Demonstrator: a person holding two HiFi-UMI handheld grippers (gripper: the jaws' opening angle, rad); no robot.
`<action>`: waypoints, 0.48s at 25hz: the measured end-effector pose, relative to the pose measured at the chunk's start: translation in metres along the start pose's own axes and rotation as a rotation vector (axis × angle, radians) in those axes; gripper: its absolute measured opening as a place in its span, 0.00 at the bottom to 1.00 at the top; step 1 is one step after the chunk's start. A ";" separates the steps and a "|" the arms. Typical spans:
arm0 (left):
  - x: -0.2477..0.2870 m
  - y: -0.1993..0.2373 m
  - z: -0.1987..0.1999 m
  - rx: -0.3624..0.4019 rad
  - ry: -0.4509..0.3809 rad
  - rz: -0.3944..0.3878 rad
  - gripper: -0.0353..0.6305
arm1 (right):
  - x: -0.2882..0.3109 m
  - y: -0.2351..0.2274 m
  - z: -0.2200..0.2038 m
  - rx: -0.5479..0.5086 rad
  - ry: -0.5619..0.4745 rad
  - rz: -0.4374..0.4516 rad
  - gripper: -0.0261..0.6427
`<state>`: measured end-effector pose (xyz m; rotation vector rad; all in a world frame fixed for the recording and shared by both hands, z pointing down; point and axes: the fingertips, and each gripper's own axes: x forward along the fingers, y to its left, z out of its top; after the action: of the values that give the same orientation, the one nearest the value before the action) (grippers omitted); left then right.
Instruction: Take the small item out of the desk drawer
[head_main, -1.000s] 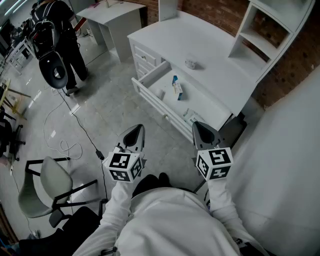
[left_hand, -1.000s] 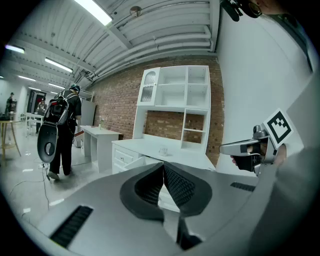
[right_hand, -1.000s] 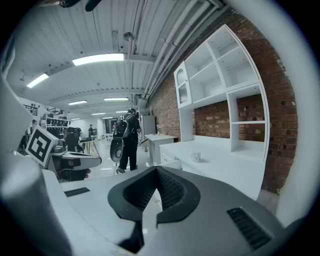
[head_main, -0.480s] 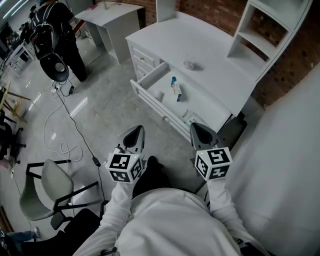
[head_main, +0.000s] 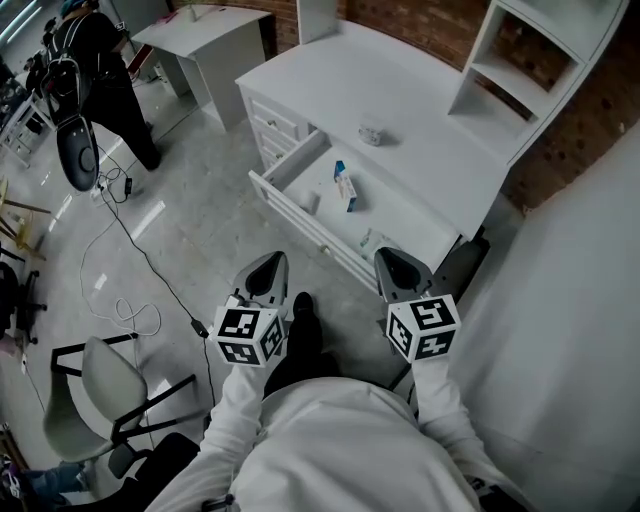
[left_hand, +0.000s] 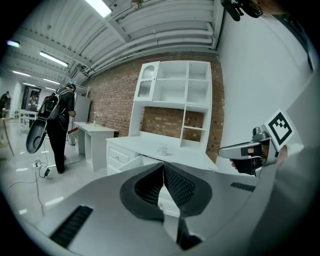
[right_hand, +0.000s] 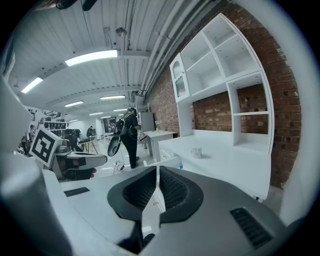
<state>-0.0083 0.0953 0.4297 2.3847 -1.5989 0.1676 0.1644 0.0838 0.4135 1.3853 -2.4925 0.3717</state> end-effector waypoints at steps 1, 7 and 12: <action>0.005 0.003 0.000 -0.002 0.001 -0.003 0.08 | 0.005 -0.002 0.000 -0.001 0.002 -0.002 0.08; 0.037 0.030 0.006 -0.016 0.014 -0.010 0.08 | 0.042 -0.014 0.007 -0.003 0.035 -0.014 0.08; 0.069 0.061 0.017 -0.022 0.024 -0.014 0.08 | 0.081 -0.025 0.023 0.001 0.027 -0.022 0.12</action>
<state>-0.0390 0.0075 0.4396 2.3684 -1.5646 0.1743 0.1415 -0.0007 0.4227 1.3971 -2.4537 0.3843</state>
